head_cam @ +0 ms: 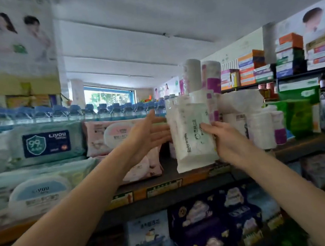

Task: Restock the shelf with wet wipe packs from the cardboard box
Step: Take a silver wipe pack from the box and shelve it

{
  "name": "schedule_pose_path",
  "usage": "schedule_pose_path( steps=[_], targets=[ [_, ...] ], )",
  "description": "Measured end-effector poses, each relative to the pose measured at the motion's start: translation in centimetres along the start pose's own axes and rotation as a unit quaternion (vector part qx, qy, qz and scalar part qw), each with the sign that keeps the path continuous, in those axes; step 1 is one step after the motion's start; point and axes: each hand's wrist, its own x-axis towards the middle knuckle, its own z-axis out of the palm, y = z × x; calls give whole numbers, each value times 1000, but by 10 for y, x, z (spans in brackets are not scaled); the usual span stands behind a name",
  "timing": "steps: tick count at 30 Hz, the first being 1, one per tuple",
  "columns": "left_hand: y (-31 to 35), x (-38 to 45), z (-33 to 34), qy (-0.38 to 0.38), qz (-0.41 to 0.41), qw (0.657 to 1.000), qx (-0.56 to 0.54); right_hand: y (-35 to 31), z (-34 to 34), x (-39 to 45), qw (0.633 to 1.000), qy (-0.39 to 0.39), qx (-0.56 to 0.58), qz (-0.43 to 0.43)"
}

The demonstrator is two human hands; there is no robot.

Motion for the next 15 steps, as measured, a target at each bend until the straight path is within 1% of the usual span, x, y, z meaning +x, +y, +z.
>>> schedule_pose_path(
  steps=[1, 4, 7, 9, 11, 12, 13, 15],
  targets=[
    [6, 5, -6, 31, 19, 999, 2, -7, 1, 13, 1000, 19, 10, -21],
    [11, 17, -28, 124, 75, 986, 78, -18, -2, 51, 997, 43, 23, -60],
    [2, 22, -47, 174, 70, 971, 149, -7, -1, 77, 999, 14, 32, -37],
    [-4, 17, -53, 165, 49, 973, 152, 4, 11, 86, 998, -25, 45, -22],
    [-6, 9, -56, 108, 26, 979, 170, 17, 33, 91, 996, -72, 60, -11],
    [-6, 5, -57, 83, 20, 975, 204, 23, 47, 92, 993, -97, 60, -13],
    [-6, 2, -60, 80, 22, 967, 241, 29, 63, 90, 991, -122, 55, -20],
    [-1, -6, -76, 139, 50, 947, 284, 37, 93, 86, 982, -177, 47, -35]
  ],
)
